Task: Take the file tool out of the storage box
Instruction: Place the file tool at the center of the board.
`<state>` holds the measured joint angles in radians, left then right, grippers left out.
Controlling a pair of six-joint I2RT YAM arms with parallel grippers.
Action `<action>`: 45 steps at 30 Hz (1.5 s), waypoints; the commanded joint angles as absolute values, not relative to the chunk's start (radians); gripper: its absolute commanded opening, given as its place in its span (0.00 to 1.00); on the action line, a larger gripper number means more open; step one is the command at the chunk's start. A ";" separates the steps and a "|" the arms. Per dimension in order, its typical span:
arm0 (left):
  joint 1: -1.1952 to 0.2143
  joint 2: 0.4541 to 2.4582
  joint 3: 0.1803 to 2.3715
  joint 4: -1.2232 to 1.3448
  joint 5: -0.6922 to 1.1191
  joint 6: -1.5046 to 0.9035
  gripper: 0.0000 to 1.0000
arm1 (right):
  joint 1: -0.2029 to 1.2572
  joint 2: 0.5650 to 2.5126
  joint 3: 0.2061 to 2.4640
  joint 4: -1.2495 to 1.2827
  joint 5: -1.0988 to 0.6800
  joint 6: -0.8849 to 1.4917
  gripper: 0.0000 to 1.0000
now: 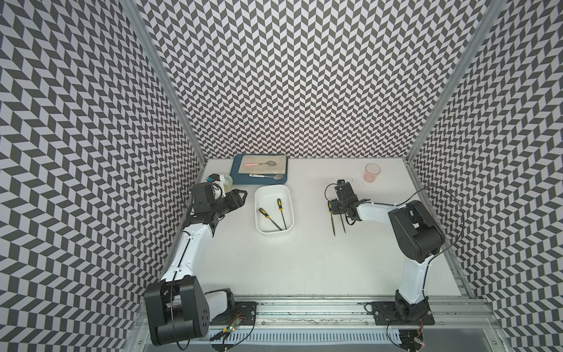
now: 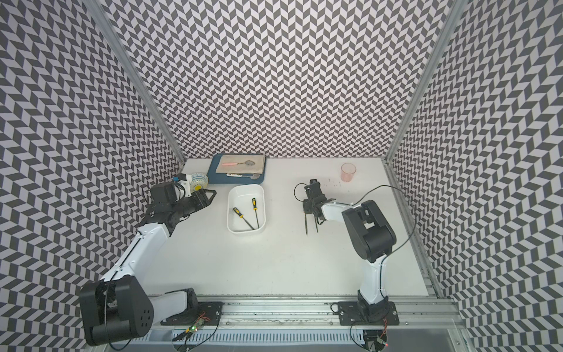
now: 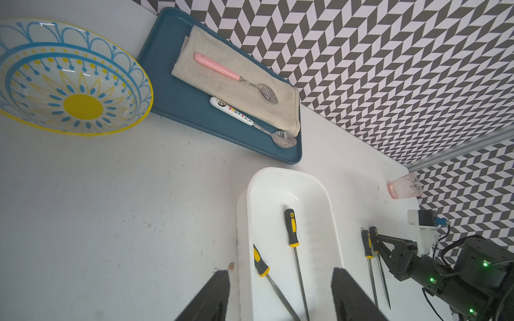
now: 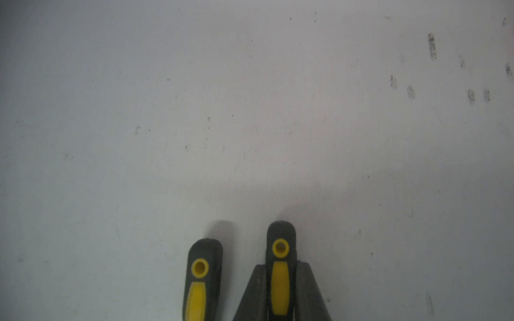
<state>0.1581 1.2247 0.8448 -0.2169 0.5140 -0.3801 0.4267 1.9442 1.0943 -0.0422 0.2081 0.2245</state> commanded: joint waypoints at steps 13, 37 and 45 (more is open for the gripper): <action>0.166 1.221 0.845 -0.200 0.524 -0.377 0.63 | 0.422 1.940 1.081 -0.025 0.205 0.221 0.00; 0.164 1.215 0.844 -0.204 0.522 -0.376 0.63 | 0.420 1.906 1.097 -0.051 0.205 0.221 0.00; 0.164 1.215 0.843 -0.203 0.521 -0.376 0.63 | 0.420 1.893 1.104 -0.057 0.205 0.221 0.00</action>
<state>0.1581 1.2247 0.8448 -0.2169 0.5140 -0.3798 0.4267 1.9354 1.0939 -0.0628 0.2077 0.2245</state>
